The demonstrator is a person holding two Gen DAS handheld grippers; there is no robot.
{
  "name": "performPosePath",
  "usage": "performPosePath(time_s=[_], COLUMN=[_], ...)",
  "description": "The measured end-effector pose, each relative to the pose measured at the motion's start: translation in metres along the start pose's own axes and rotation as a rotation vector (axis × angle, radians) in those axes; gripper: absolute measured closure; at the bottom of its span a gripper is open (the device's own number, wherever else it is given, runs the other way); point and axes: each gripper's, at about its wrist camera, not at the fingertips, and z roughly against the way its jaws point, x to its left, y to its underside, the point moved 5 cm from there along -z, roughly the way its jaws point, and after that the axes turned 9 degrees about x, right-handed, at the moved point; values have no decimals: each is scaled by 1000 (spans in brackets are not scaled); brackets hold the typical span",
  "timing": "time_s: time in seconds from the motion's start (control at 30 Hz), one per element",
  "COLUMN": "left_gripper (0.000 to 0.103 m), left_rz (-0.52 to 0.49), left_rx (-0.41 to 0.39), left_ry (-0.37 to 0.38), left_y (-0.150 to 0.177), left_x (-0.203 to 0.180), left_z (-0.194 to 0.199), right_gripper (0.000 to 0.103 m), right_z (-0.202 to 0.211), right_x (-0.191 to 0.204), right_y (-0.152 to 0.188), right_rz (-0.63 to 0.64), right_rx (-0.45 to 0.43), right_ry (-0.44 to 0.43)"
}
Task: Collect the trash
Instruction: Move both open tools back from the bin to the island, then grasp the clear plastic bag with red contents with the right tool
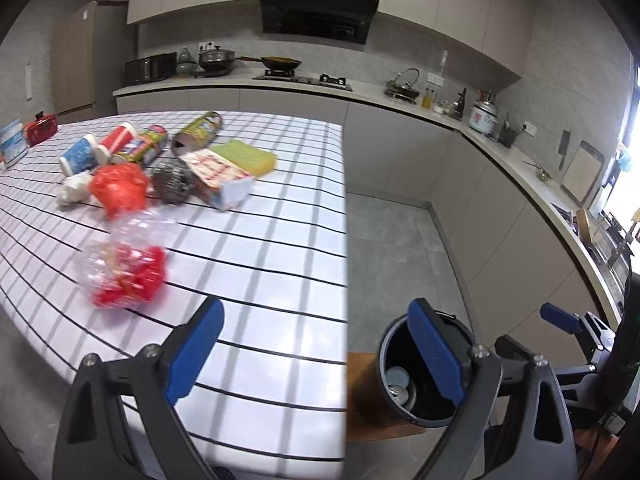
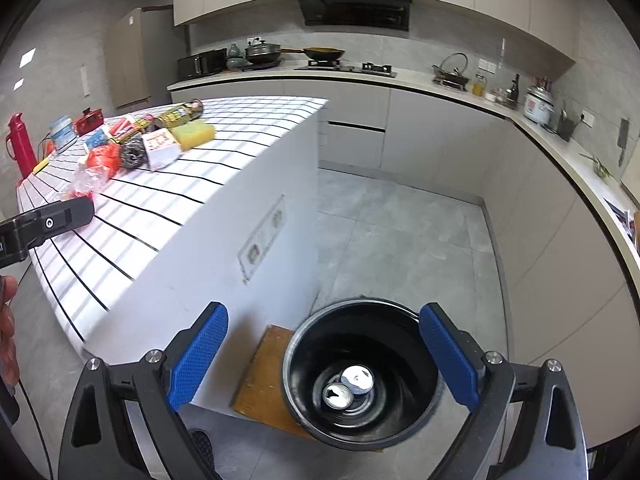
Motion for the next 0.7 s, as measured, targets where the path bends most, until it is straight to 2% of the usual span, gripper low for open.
performPosePath(time_s=[0.47,0.7], left_gripper=[9,9], left_rz=[59,121], left_rx=[-24,-33], left_ry=[-52,-100], left_y=[-17,-17], left_x=[98,165], left_z=[17,26], right_gripper=[5,5], right_z=[0,-10], right_x=[92,151], right_y=[-40,-62], right_rz=[60,110], right_rx=[-25,-35], right_ry=[-45,-98])
